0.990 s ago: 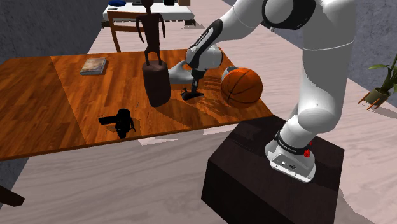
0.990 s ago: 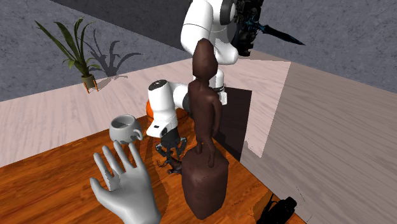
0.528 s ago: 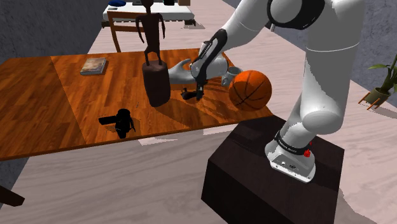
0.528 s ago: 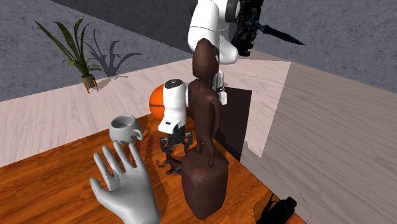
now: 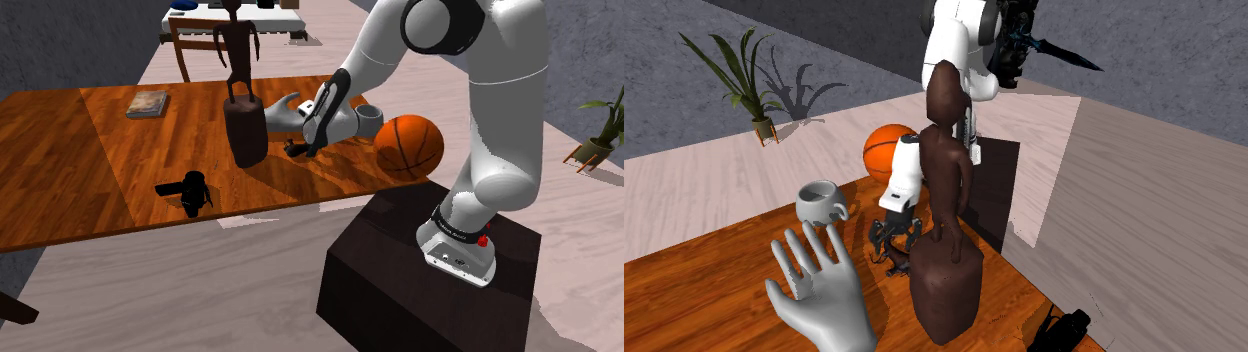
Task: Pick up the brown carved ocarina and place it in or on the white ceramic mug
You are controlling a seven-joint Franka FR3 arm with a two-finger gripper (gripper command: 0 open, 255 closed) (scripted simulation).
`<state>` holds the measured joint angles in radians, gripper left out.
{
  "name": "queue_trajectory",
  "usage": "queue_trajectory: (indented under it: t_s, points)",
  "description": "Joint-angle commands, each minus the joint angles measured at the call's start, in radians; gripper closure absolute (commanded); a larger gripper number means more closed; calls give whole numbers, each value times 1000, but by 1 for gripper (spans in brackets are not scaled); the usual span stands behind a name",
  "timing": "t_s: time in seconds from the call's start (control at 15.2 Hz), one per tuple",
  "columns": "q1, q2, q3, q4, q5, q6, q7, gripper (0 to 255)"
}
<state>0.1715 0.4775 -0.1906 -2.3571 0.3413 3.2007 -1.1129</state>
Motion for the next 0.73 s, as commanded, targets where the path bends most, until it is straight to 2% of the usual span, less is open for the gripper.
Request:
queue_trajectory:
  t_s: [0.0,0.4,0.46,0.66]
  points:
    - [-12,10,9,8,-1,5,-3,0]
    - [-11,10,9,8,-1,5,-3,0]
    - [-11,10,9,8,-1,5,-3,255]
    - [-10,8,8,5,0,5,-3,255]
